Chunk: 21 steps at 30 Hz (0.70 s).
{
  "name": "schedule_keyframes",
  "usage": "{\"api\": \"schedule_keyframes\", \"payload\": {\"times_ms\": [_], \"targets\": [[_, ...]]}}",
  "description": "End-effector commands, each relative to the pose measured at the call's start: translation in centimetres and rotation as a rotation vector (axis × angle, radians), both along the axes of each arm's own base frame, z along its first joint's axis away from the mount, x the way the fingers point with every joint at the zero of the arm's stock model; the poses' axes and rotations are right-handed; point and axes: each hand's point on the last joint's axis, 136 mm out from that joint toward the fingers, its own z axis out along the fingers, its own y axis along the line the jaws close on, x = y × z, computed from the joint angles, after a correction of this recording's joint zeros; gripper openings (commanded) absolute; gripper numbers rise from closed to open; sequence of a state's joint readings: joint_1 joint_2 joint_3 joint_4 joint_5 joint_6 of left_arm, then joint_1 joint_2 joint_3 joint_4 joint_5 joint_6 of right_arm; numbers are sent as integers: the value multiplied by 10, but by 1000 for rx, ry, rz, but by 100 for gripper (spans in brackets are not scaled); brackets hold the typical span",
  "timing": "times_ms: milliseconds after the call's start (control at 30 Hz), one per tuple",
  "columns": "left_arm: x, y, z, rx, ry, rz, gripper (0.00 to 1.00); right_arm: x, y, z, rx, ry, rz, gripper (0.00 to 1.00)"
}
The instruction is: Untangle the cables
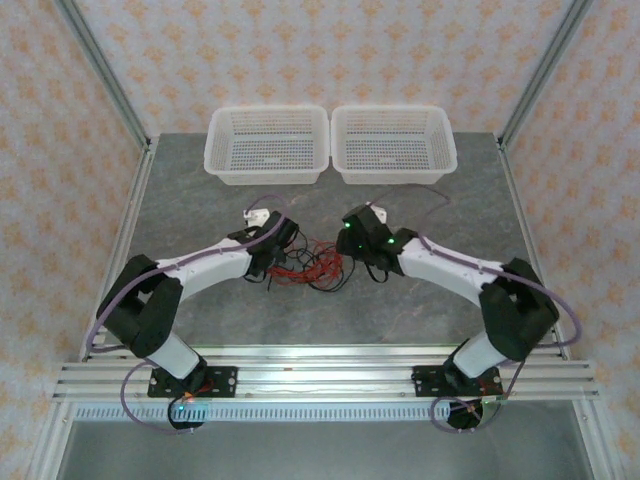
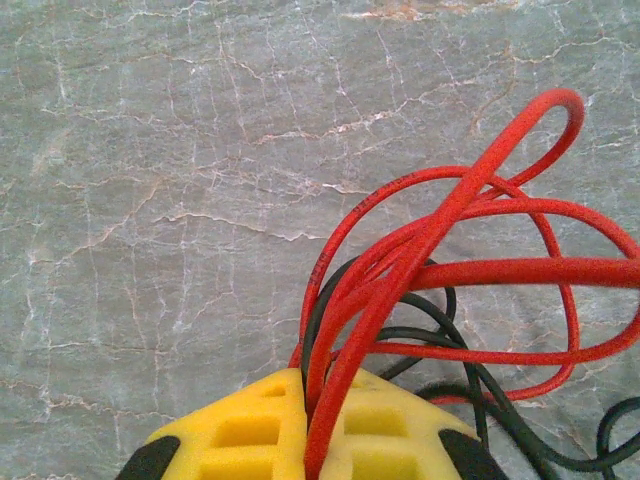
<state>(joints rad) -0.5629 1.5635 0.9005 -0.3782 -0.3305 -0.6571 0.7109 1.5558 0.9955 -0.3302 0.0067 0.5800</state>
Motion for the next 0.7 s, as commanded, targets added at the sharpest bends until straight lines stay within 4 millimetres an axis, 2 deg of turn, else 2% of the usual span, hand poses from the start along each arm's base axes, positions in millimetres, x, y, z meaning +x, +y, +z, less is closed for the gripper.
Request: {"api": "schedule_keyframes", "payload": {"times_ms": [0, 200, 367, 667], "targets": [[-7, 5, 6, 9, -15, -2, 0, -2, -1, -18, -140, 64, 103, 67], [-10, 4, 10, -18, -29, -2, 0, 7, 29, -29, -238, 84, 220, 78], [-12, 0, 1, -40, -18, -5, 0, 7, 48, -39, -305, 94, 262, 89], [-18, -9, -21, -52, 18, -21, 0, 4, 66, -70, -341, 144, 288, 92]]}}
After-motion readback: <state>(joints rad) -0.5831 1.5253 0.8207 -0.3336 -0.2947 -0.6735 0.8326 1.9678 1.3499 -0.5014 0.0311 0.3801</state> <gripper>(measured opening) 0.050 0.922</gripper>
